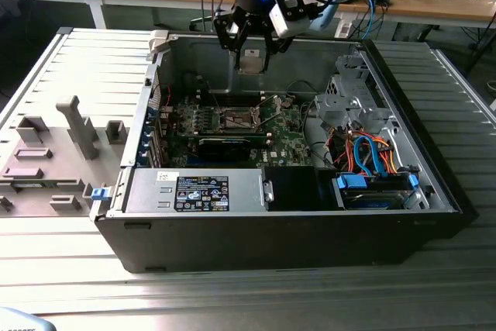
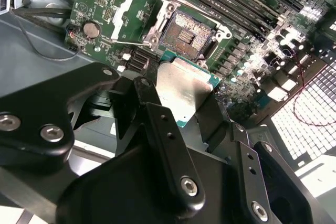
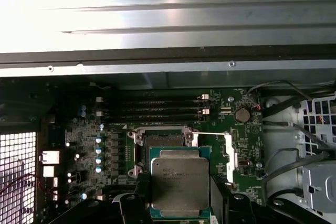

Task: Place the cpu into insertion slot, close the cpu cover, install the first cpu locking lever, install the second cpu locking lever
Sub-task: 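Place the cpu into insertion slot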

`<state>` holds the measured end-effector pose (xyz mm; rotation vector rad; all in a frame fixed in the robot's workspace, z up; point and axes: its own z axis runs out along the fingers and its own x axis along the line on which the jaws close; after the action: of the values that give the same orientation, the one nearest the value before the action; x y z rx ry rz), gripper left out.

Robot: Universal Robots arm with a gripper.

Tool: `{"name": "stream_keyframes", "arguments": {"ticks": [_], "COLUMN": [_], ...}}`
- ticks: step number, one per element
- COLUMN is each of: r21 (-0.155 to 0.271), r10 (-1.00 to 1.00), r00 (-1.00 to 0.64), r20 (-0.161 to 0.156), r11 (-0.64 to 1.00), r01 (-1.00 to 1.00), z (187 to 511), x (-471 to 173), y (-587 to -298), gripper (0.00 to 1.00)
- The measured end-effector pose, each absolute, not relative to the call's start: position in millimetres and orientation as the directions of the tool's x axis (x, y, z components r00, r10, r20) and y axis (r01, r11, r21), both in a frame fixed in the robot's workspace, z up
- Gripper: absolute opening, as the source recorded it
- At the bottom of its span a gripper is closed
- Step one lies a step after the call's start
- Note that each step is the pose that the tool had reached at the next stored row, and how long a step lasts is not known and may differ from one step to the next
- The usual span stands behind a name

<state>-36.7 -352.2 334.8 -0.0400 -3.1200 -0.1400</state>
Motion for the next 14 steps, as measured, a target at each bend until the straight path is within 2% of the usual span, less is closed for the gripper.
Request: {"name": "stream_keyframes", "arguments": {"ticks": [14], "r21": [0.089], "r10": [0.025], "r00": [-1.0], "r20": [0.019], "r11": [0.996], "r01": [0.026], "z": [327.9], "x": [-36.7], "y": [-352.2], "gripper": [0.54]}}
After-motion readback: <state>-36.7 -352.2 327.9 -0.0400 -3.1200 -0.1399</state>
